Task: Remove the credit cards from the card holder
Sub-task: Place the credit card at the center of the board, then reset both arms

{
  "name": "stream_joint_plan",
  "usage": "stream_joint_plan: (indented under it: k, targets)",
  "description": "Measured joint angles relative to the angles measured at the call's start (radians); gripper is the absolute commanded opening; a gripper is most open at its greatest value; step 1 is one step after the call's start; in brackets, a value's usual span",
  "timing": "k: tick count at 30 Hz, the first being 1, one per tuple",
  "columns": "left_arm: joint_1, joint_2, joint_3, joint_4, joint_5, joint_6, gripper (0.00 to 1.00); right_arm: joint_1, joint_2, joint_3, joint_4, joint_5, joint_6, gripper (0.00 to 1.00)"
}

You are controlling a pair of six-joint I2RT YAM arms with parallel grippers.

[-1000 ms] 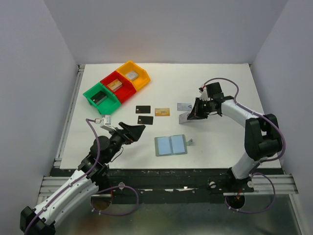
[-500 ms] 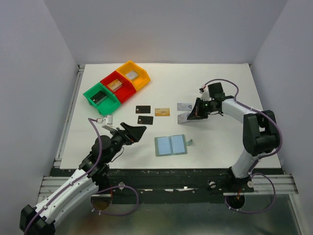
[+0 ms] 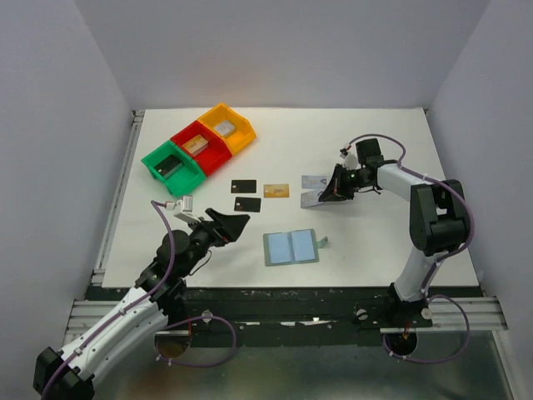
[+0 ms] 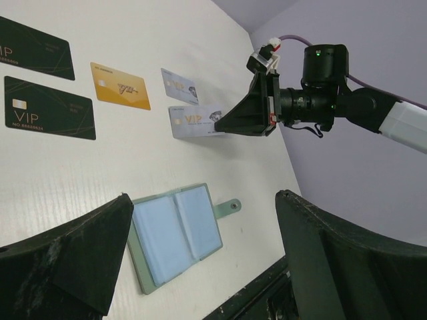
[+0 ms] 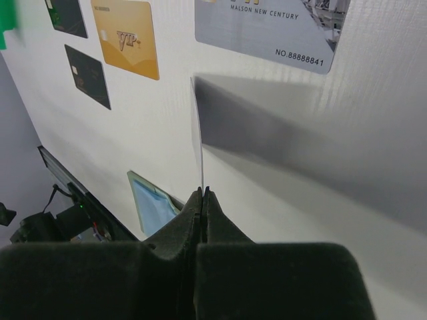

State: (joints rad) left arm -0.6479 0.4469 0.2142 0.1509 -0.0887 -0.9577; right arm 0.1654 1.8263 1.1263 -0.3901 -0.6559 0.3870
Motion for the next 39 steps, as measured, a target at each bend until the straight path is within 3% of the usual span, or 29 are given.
stream_joint_plan:
  k: [9,33,39]
  targets:
    - [0.005,0.027,-0.001,0.012,0.012,0.002,0.99,-0.008,0.014,0.004,-0.001,-0.001,-0.013,0.24]
    - [0.013,0.036,-0.003,0.026,0.026,0.007,0.99,-0.045,0.011,0.004,-0.006,0.068,-0.010,0.36]
    - [0.014,0.033,-0.004,0.024,0.026,0.009,0.99,-0.063,-0.080,-0.032,0.001,0.112,0.013,0.40]
